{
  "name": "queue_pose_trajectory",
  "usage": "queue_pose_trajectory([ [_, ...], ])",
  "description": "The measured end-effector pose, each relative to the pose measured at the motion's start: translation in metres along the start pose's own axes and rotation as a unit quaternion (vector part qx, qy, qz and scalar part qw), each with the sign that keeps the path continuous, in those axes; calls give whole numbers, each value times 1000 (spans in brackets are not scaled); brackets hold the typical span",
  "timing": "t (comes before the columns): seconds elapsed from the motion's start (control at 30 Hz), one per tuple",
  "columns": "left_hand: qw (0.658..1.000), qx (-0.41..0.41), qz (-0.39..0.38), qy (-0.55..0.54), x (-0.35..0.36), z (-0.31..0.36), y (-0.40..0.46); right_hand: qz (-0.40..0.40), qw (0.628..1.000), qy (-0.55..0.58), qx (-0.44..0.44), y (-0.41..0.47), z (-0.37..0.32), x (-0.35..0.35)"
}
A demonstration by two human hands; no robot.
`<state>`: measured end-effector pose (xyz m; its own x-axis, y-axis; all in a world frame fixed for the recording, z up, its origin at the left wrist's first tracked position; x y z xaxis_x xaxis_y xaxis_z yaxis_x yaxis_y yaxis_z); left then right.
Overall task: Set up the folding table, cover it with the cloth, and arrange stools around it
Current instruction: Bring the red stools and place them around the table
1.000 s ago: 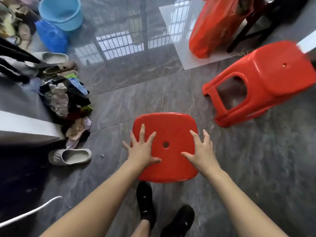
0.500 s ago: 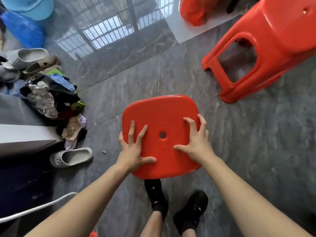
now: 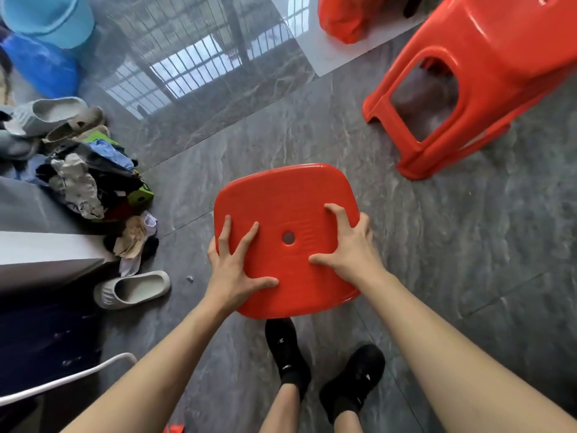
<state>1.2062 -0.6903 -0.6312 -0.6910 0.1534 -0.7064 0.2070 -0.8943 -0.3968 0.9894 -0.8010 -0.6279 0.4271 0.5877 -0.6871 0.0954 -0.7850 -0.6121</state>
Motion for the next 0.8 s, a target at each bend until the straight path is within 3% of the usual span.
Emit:
queue_pose_trajectory([
  [0.27,994,-88,32,-50,7,8,-12,9,1000,-10,-8,-4,4,3],
  [0.5,998,-44,15,-40,25,51,-6,23,996,67,50,-21,54,-26],
  [0.8,993,93,-61,29,74,171,-1,100,963,207,138,-85,172,-72],
])
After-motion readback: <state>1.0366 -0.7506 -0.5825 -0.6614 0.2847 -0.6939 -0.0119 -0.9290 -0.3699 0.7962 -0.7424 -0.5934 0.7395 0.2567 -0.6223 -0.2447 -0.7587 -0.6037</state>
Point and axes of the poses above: each hand's wrist, its own y-axis towards the middle knuckle, its own x-axis out of the palm, z = x × y, the point moved 4 cm from there along y, towards the middle knuckle, and after that the axes turned 7 degrees about x, right-handed, at the moved point
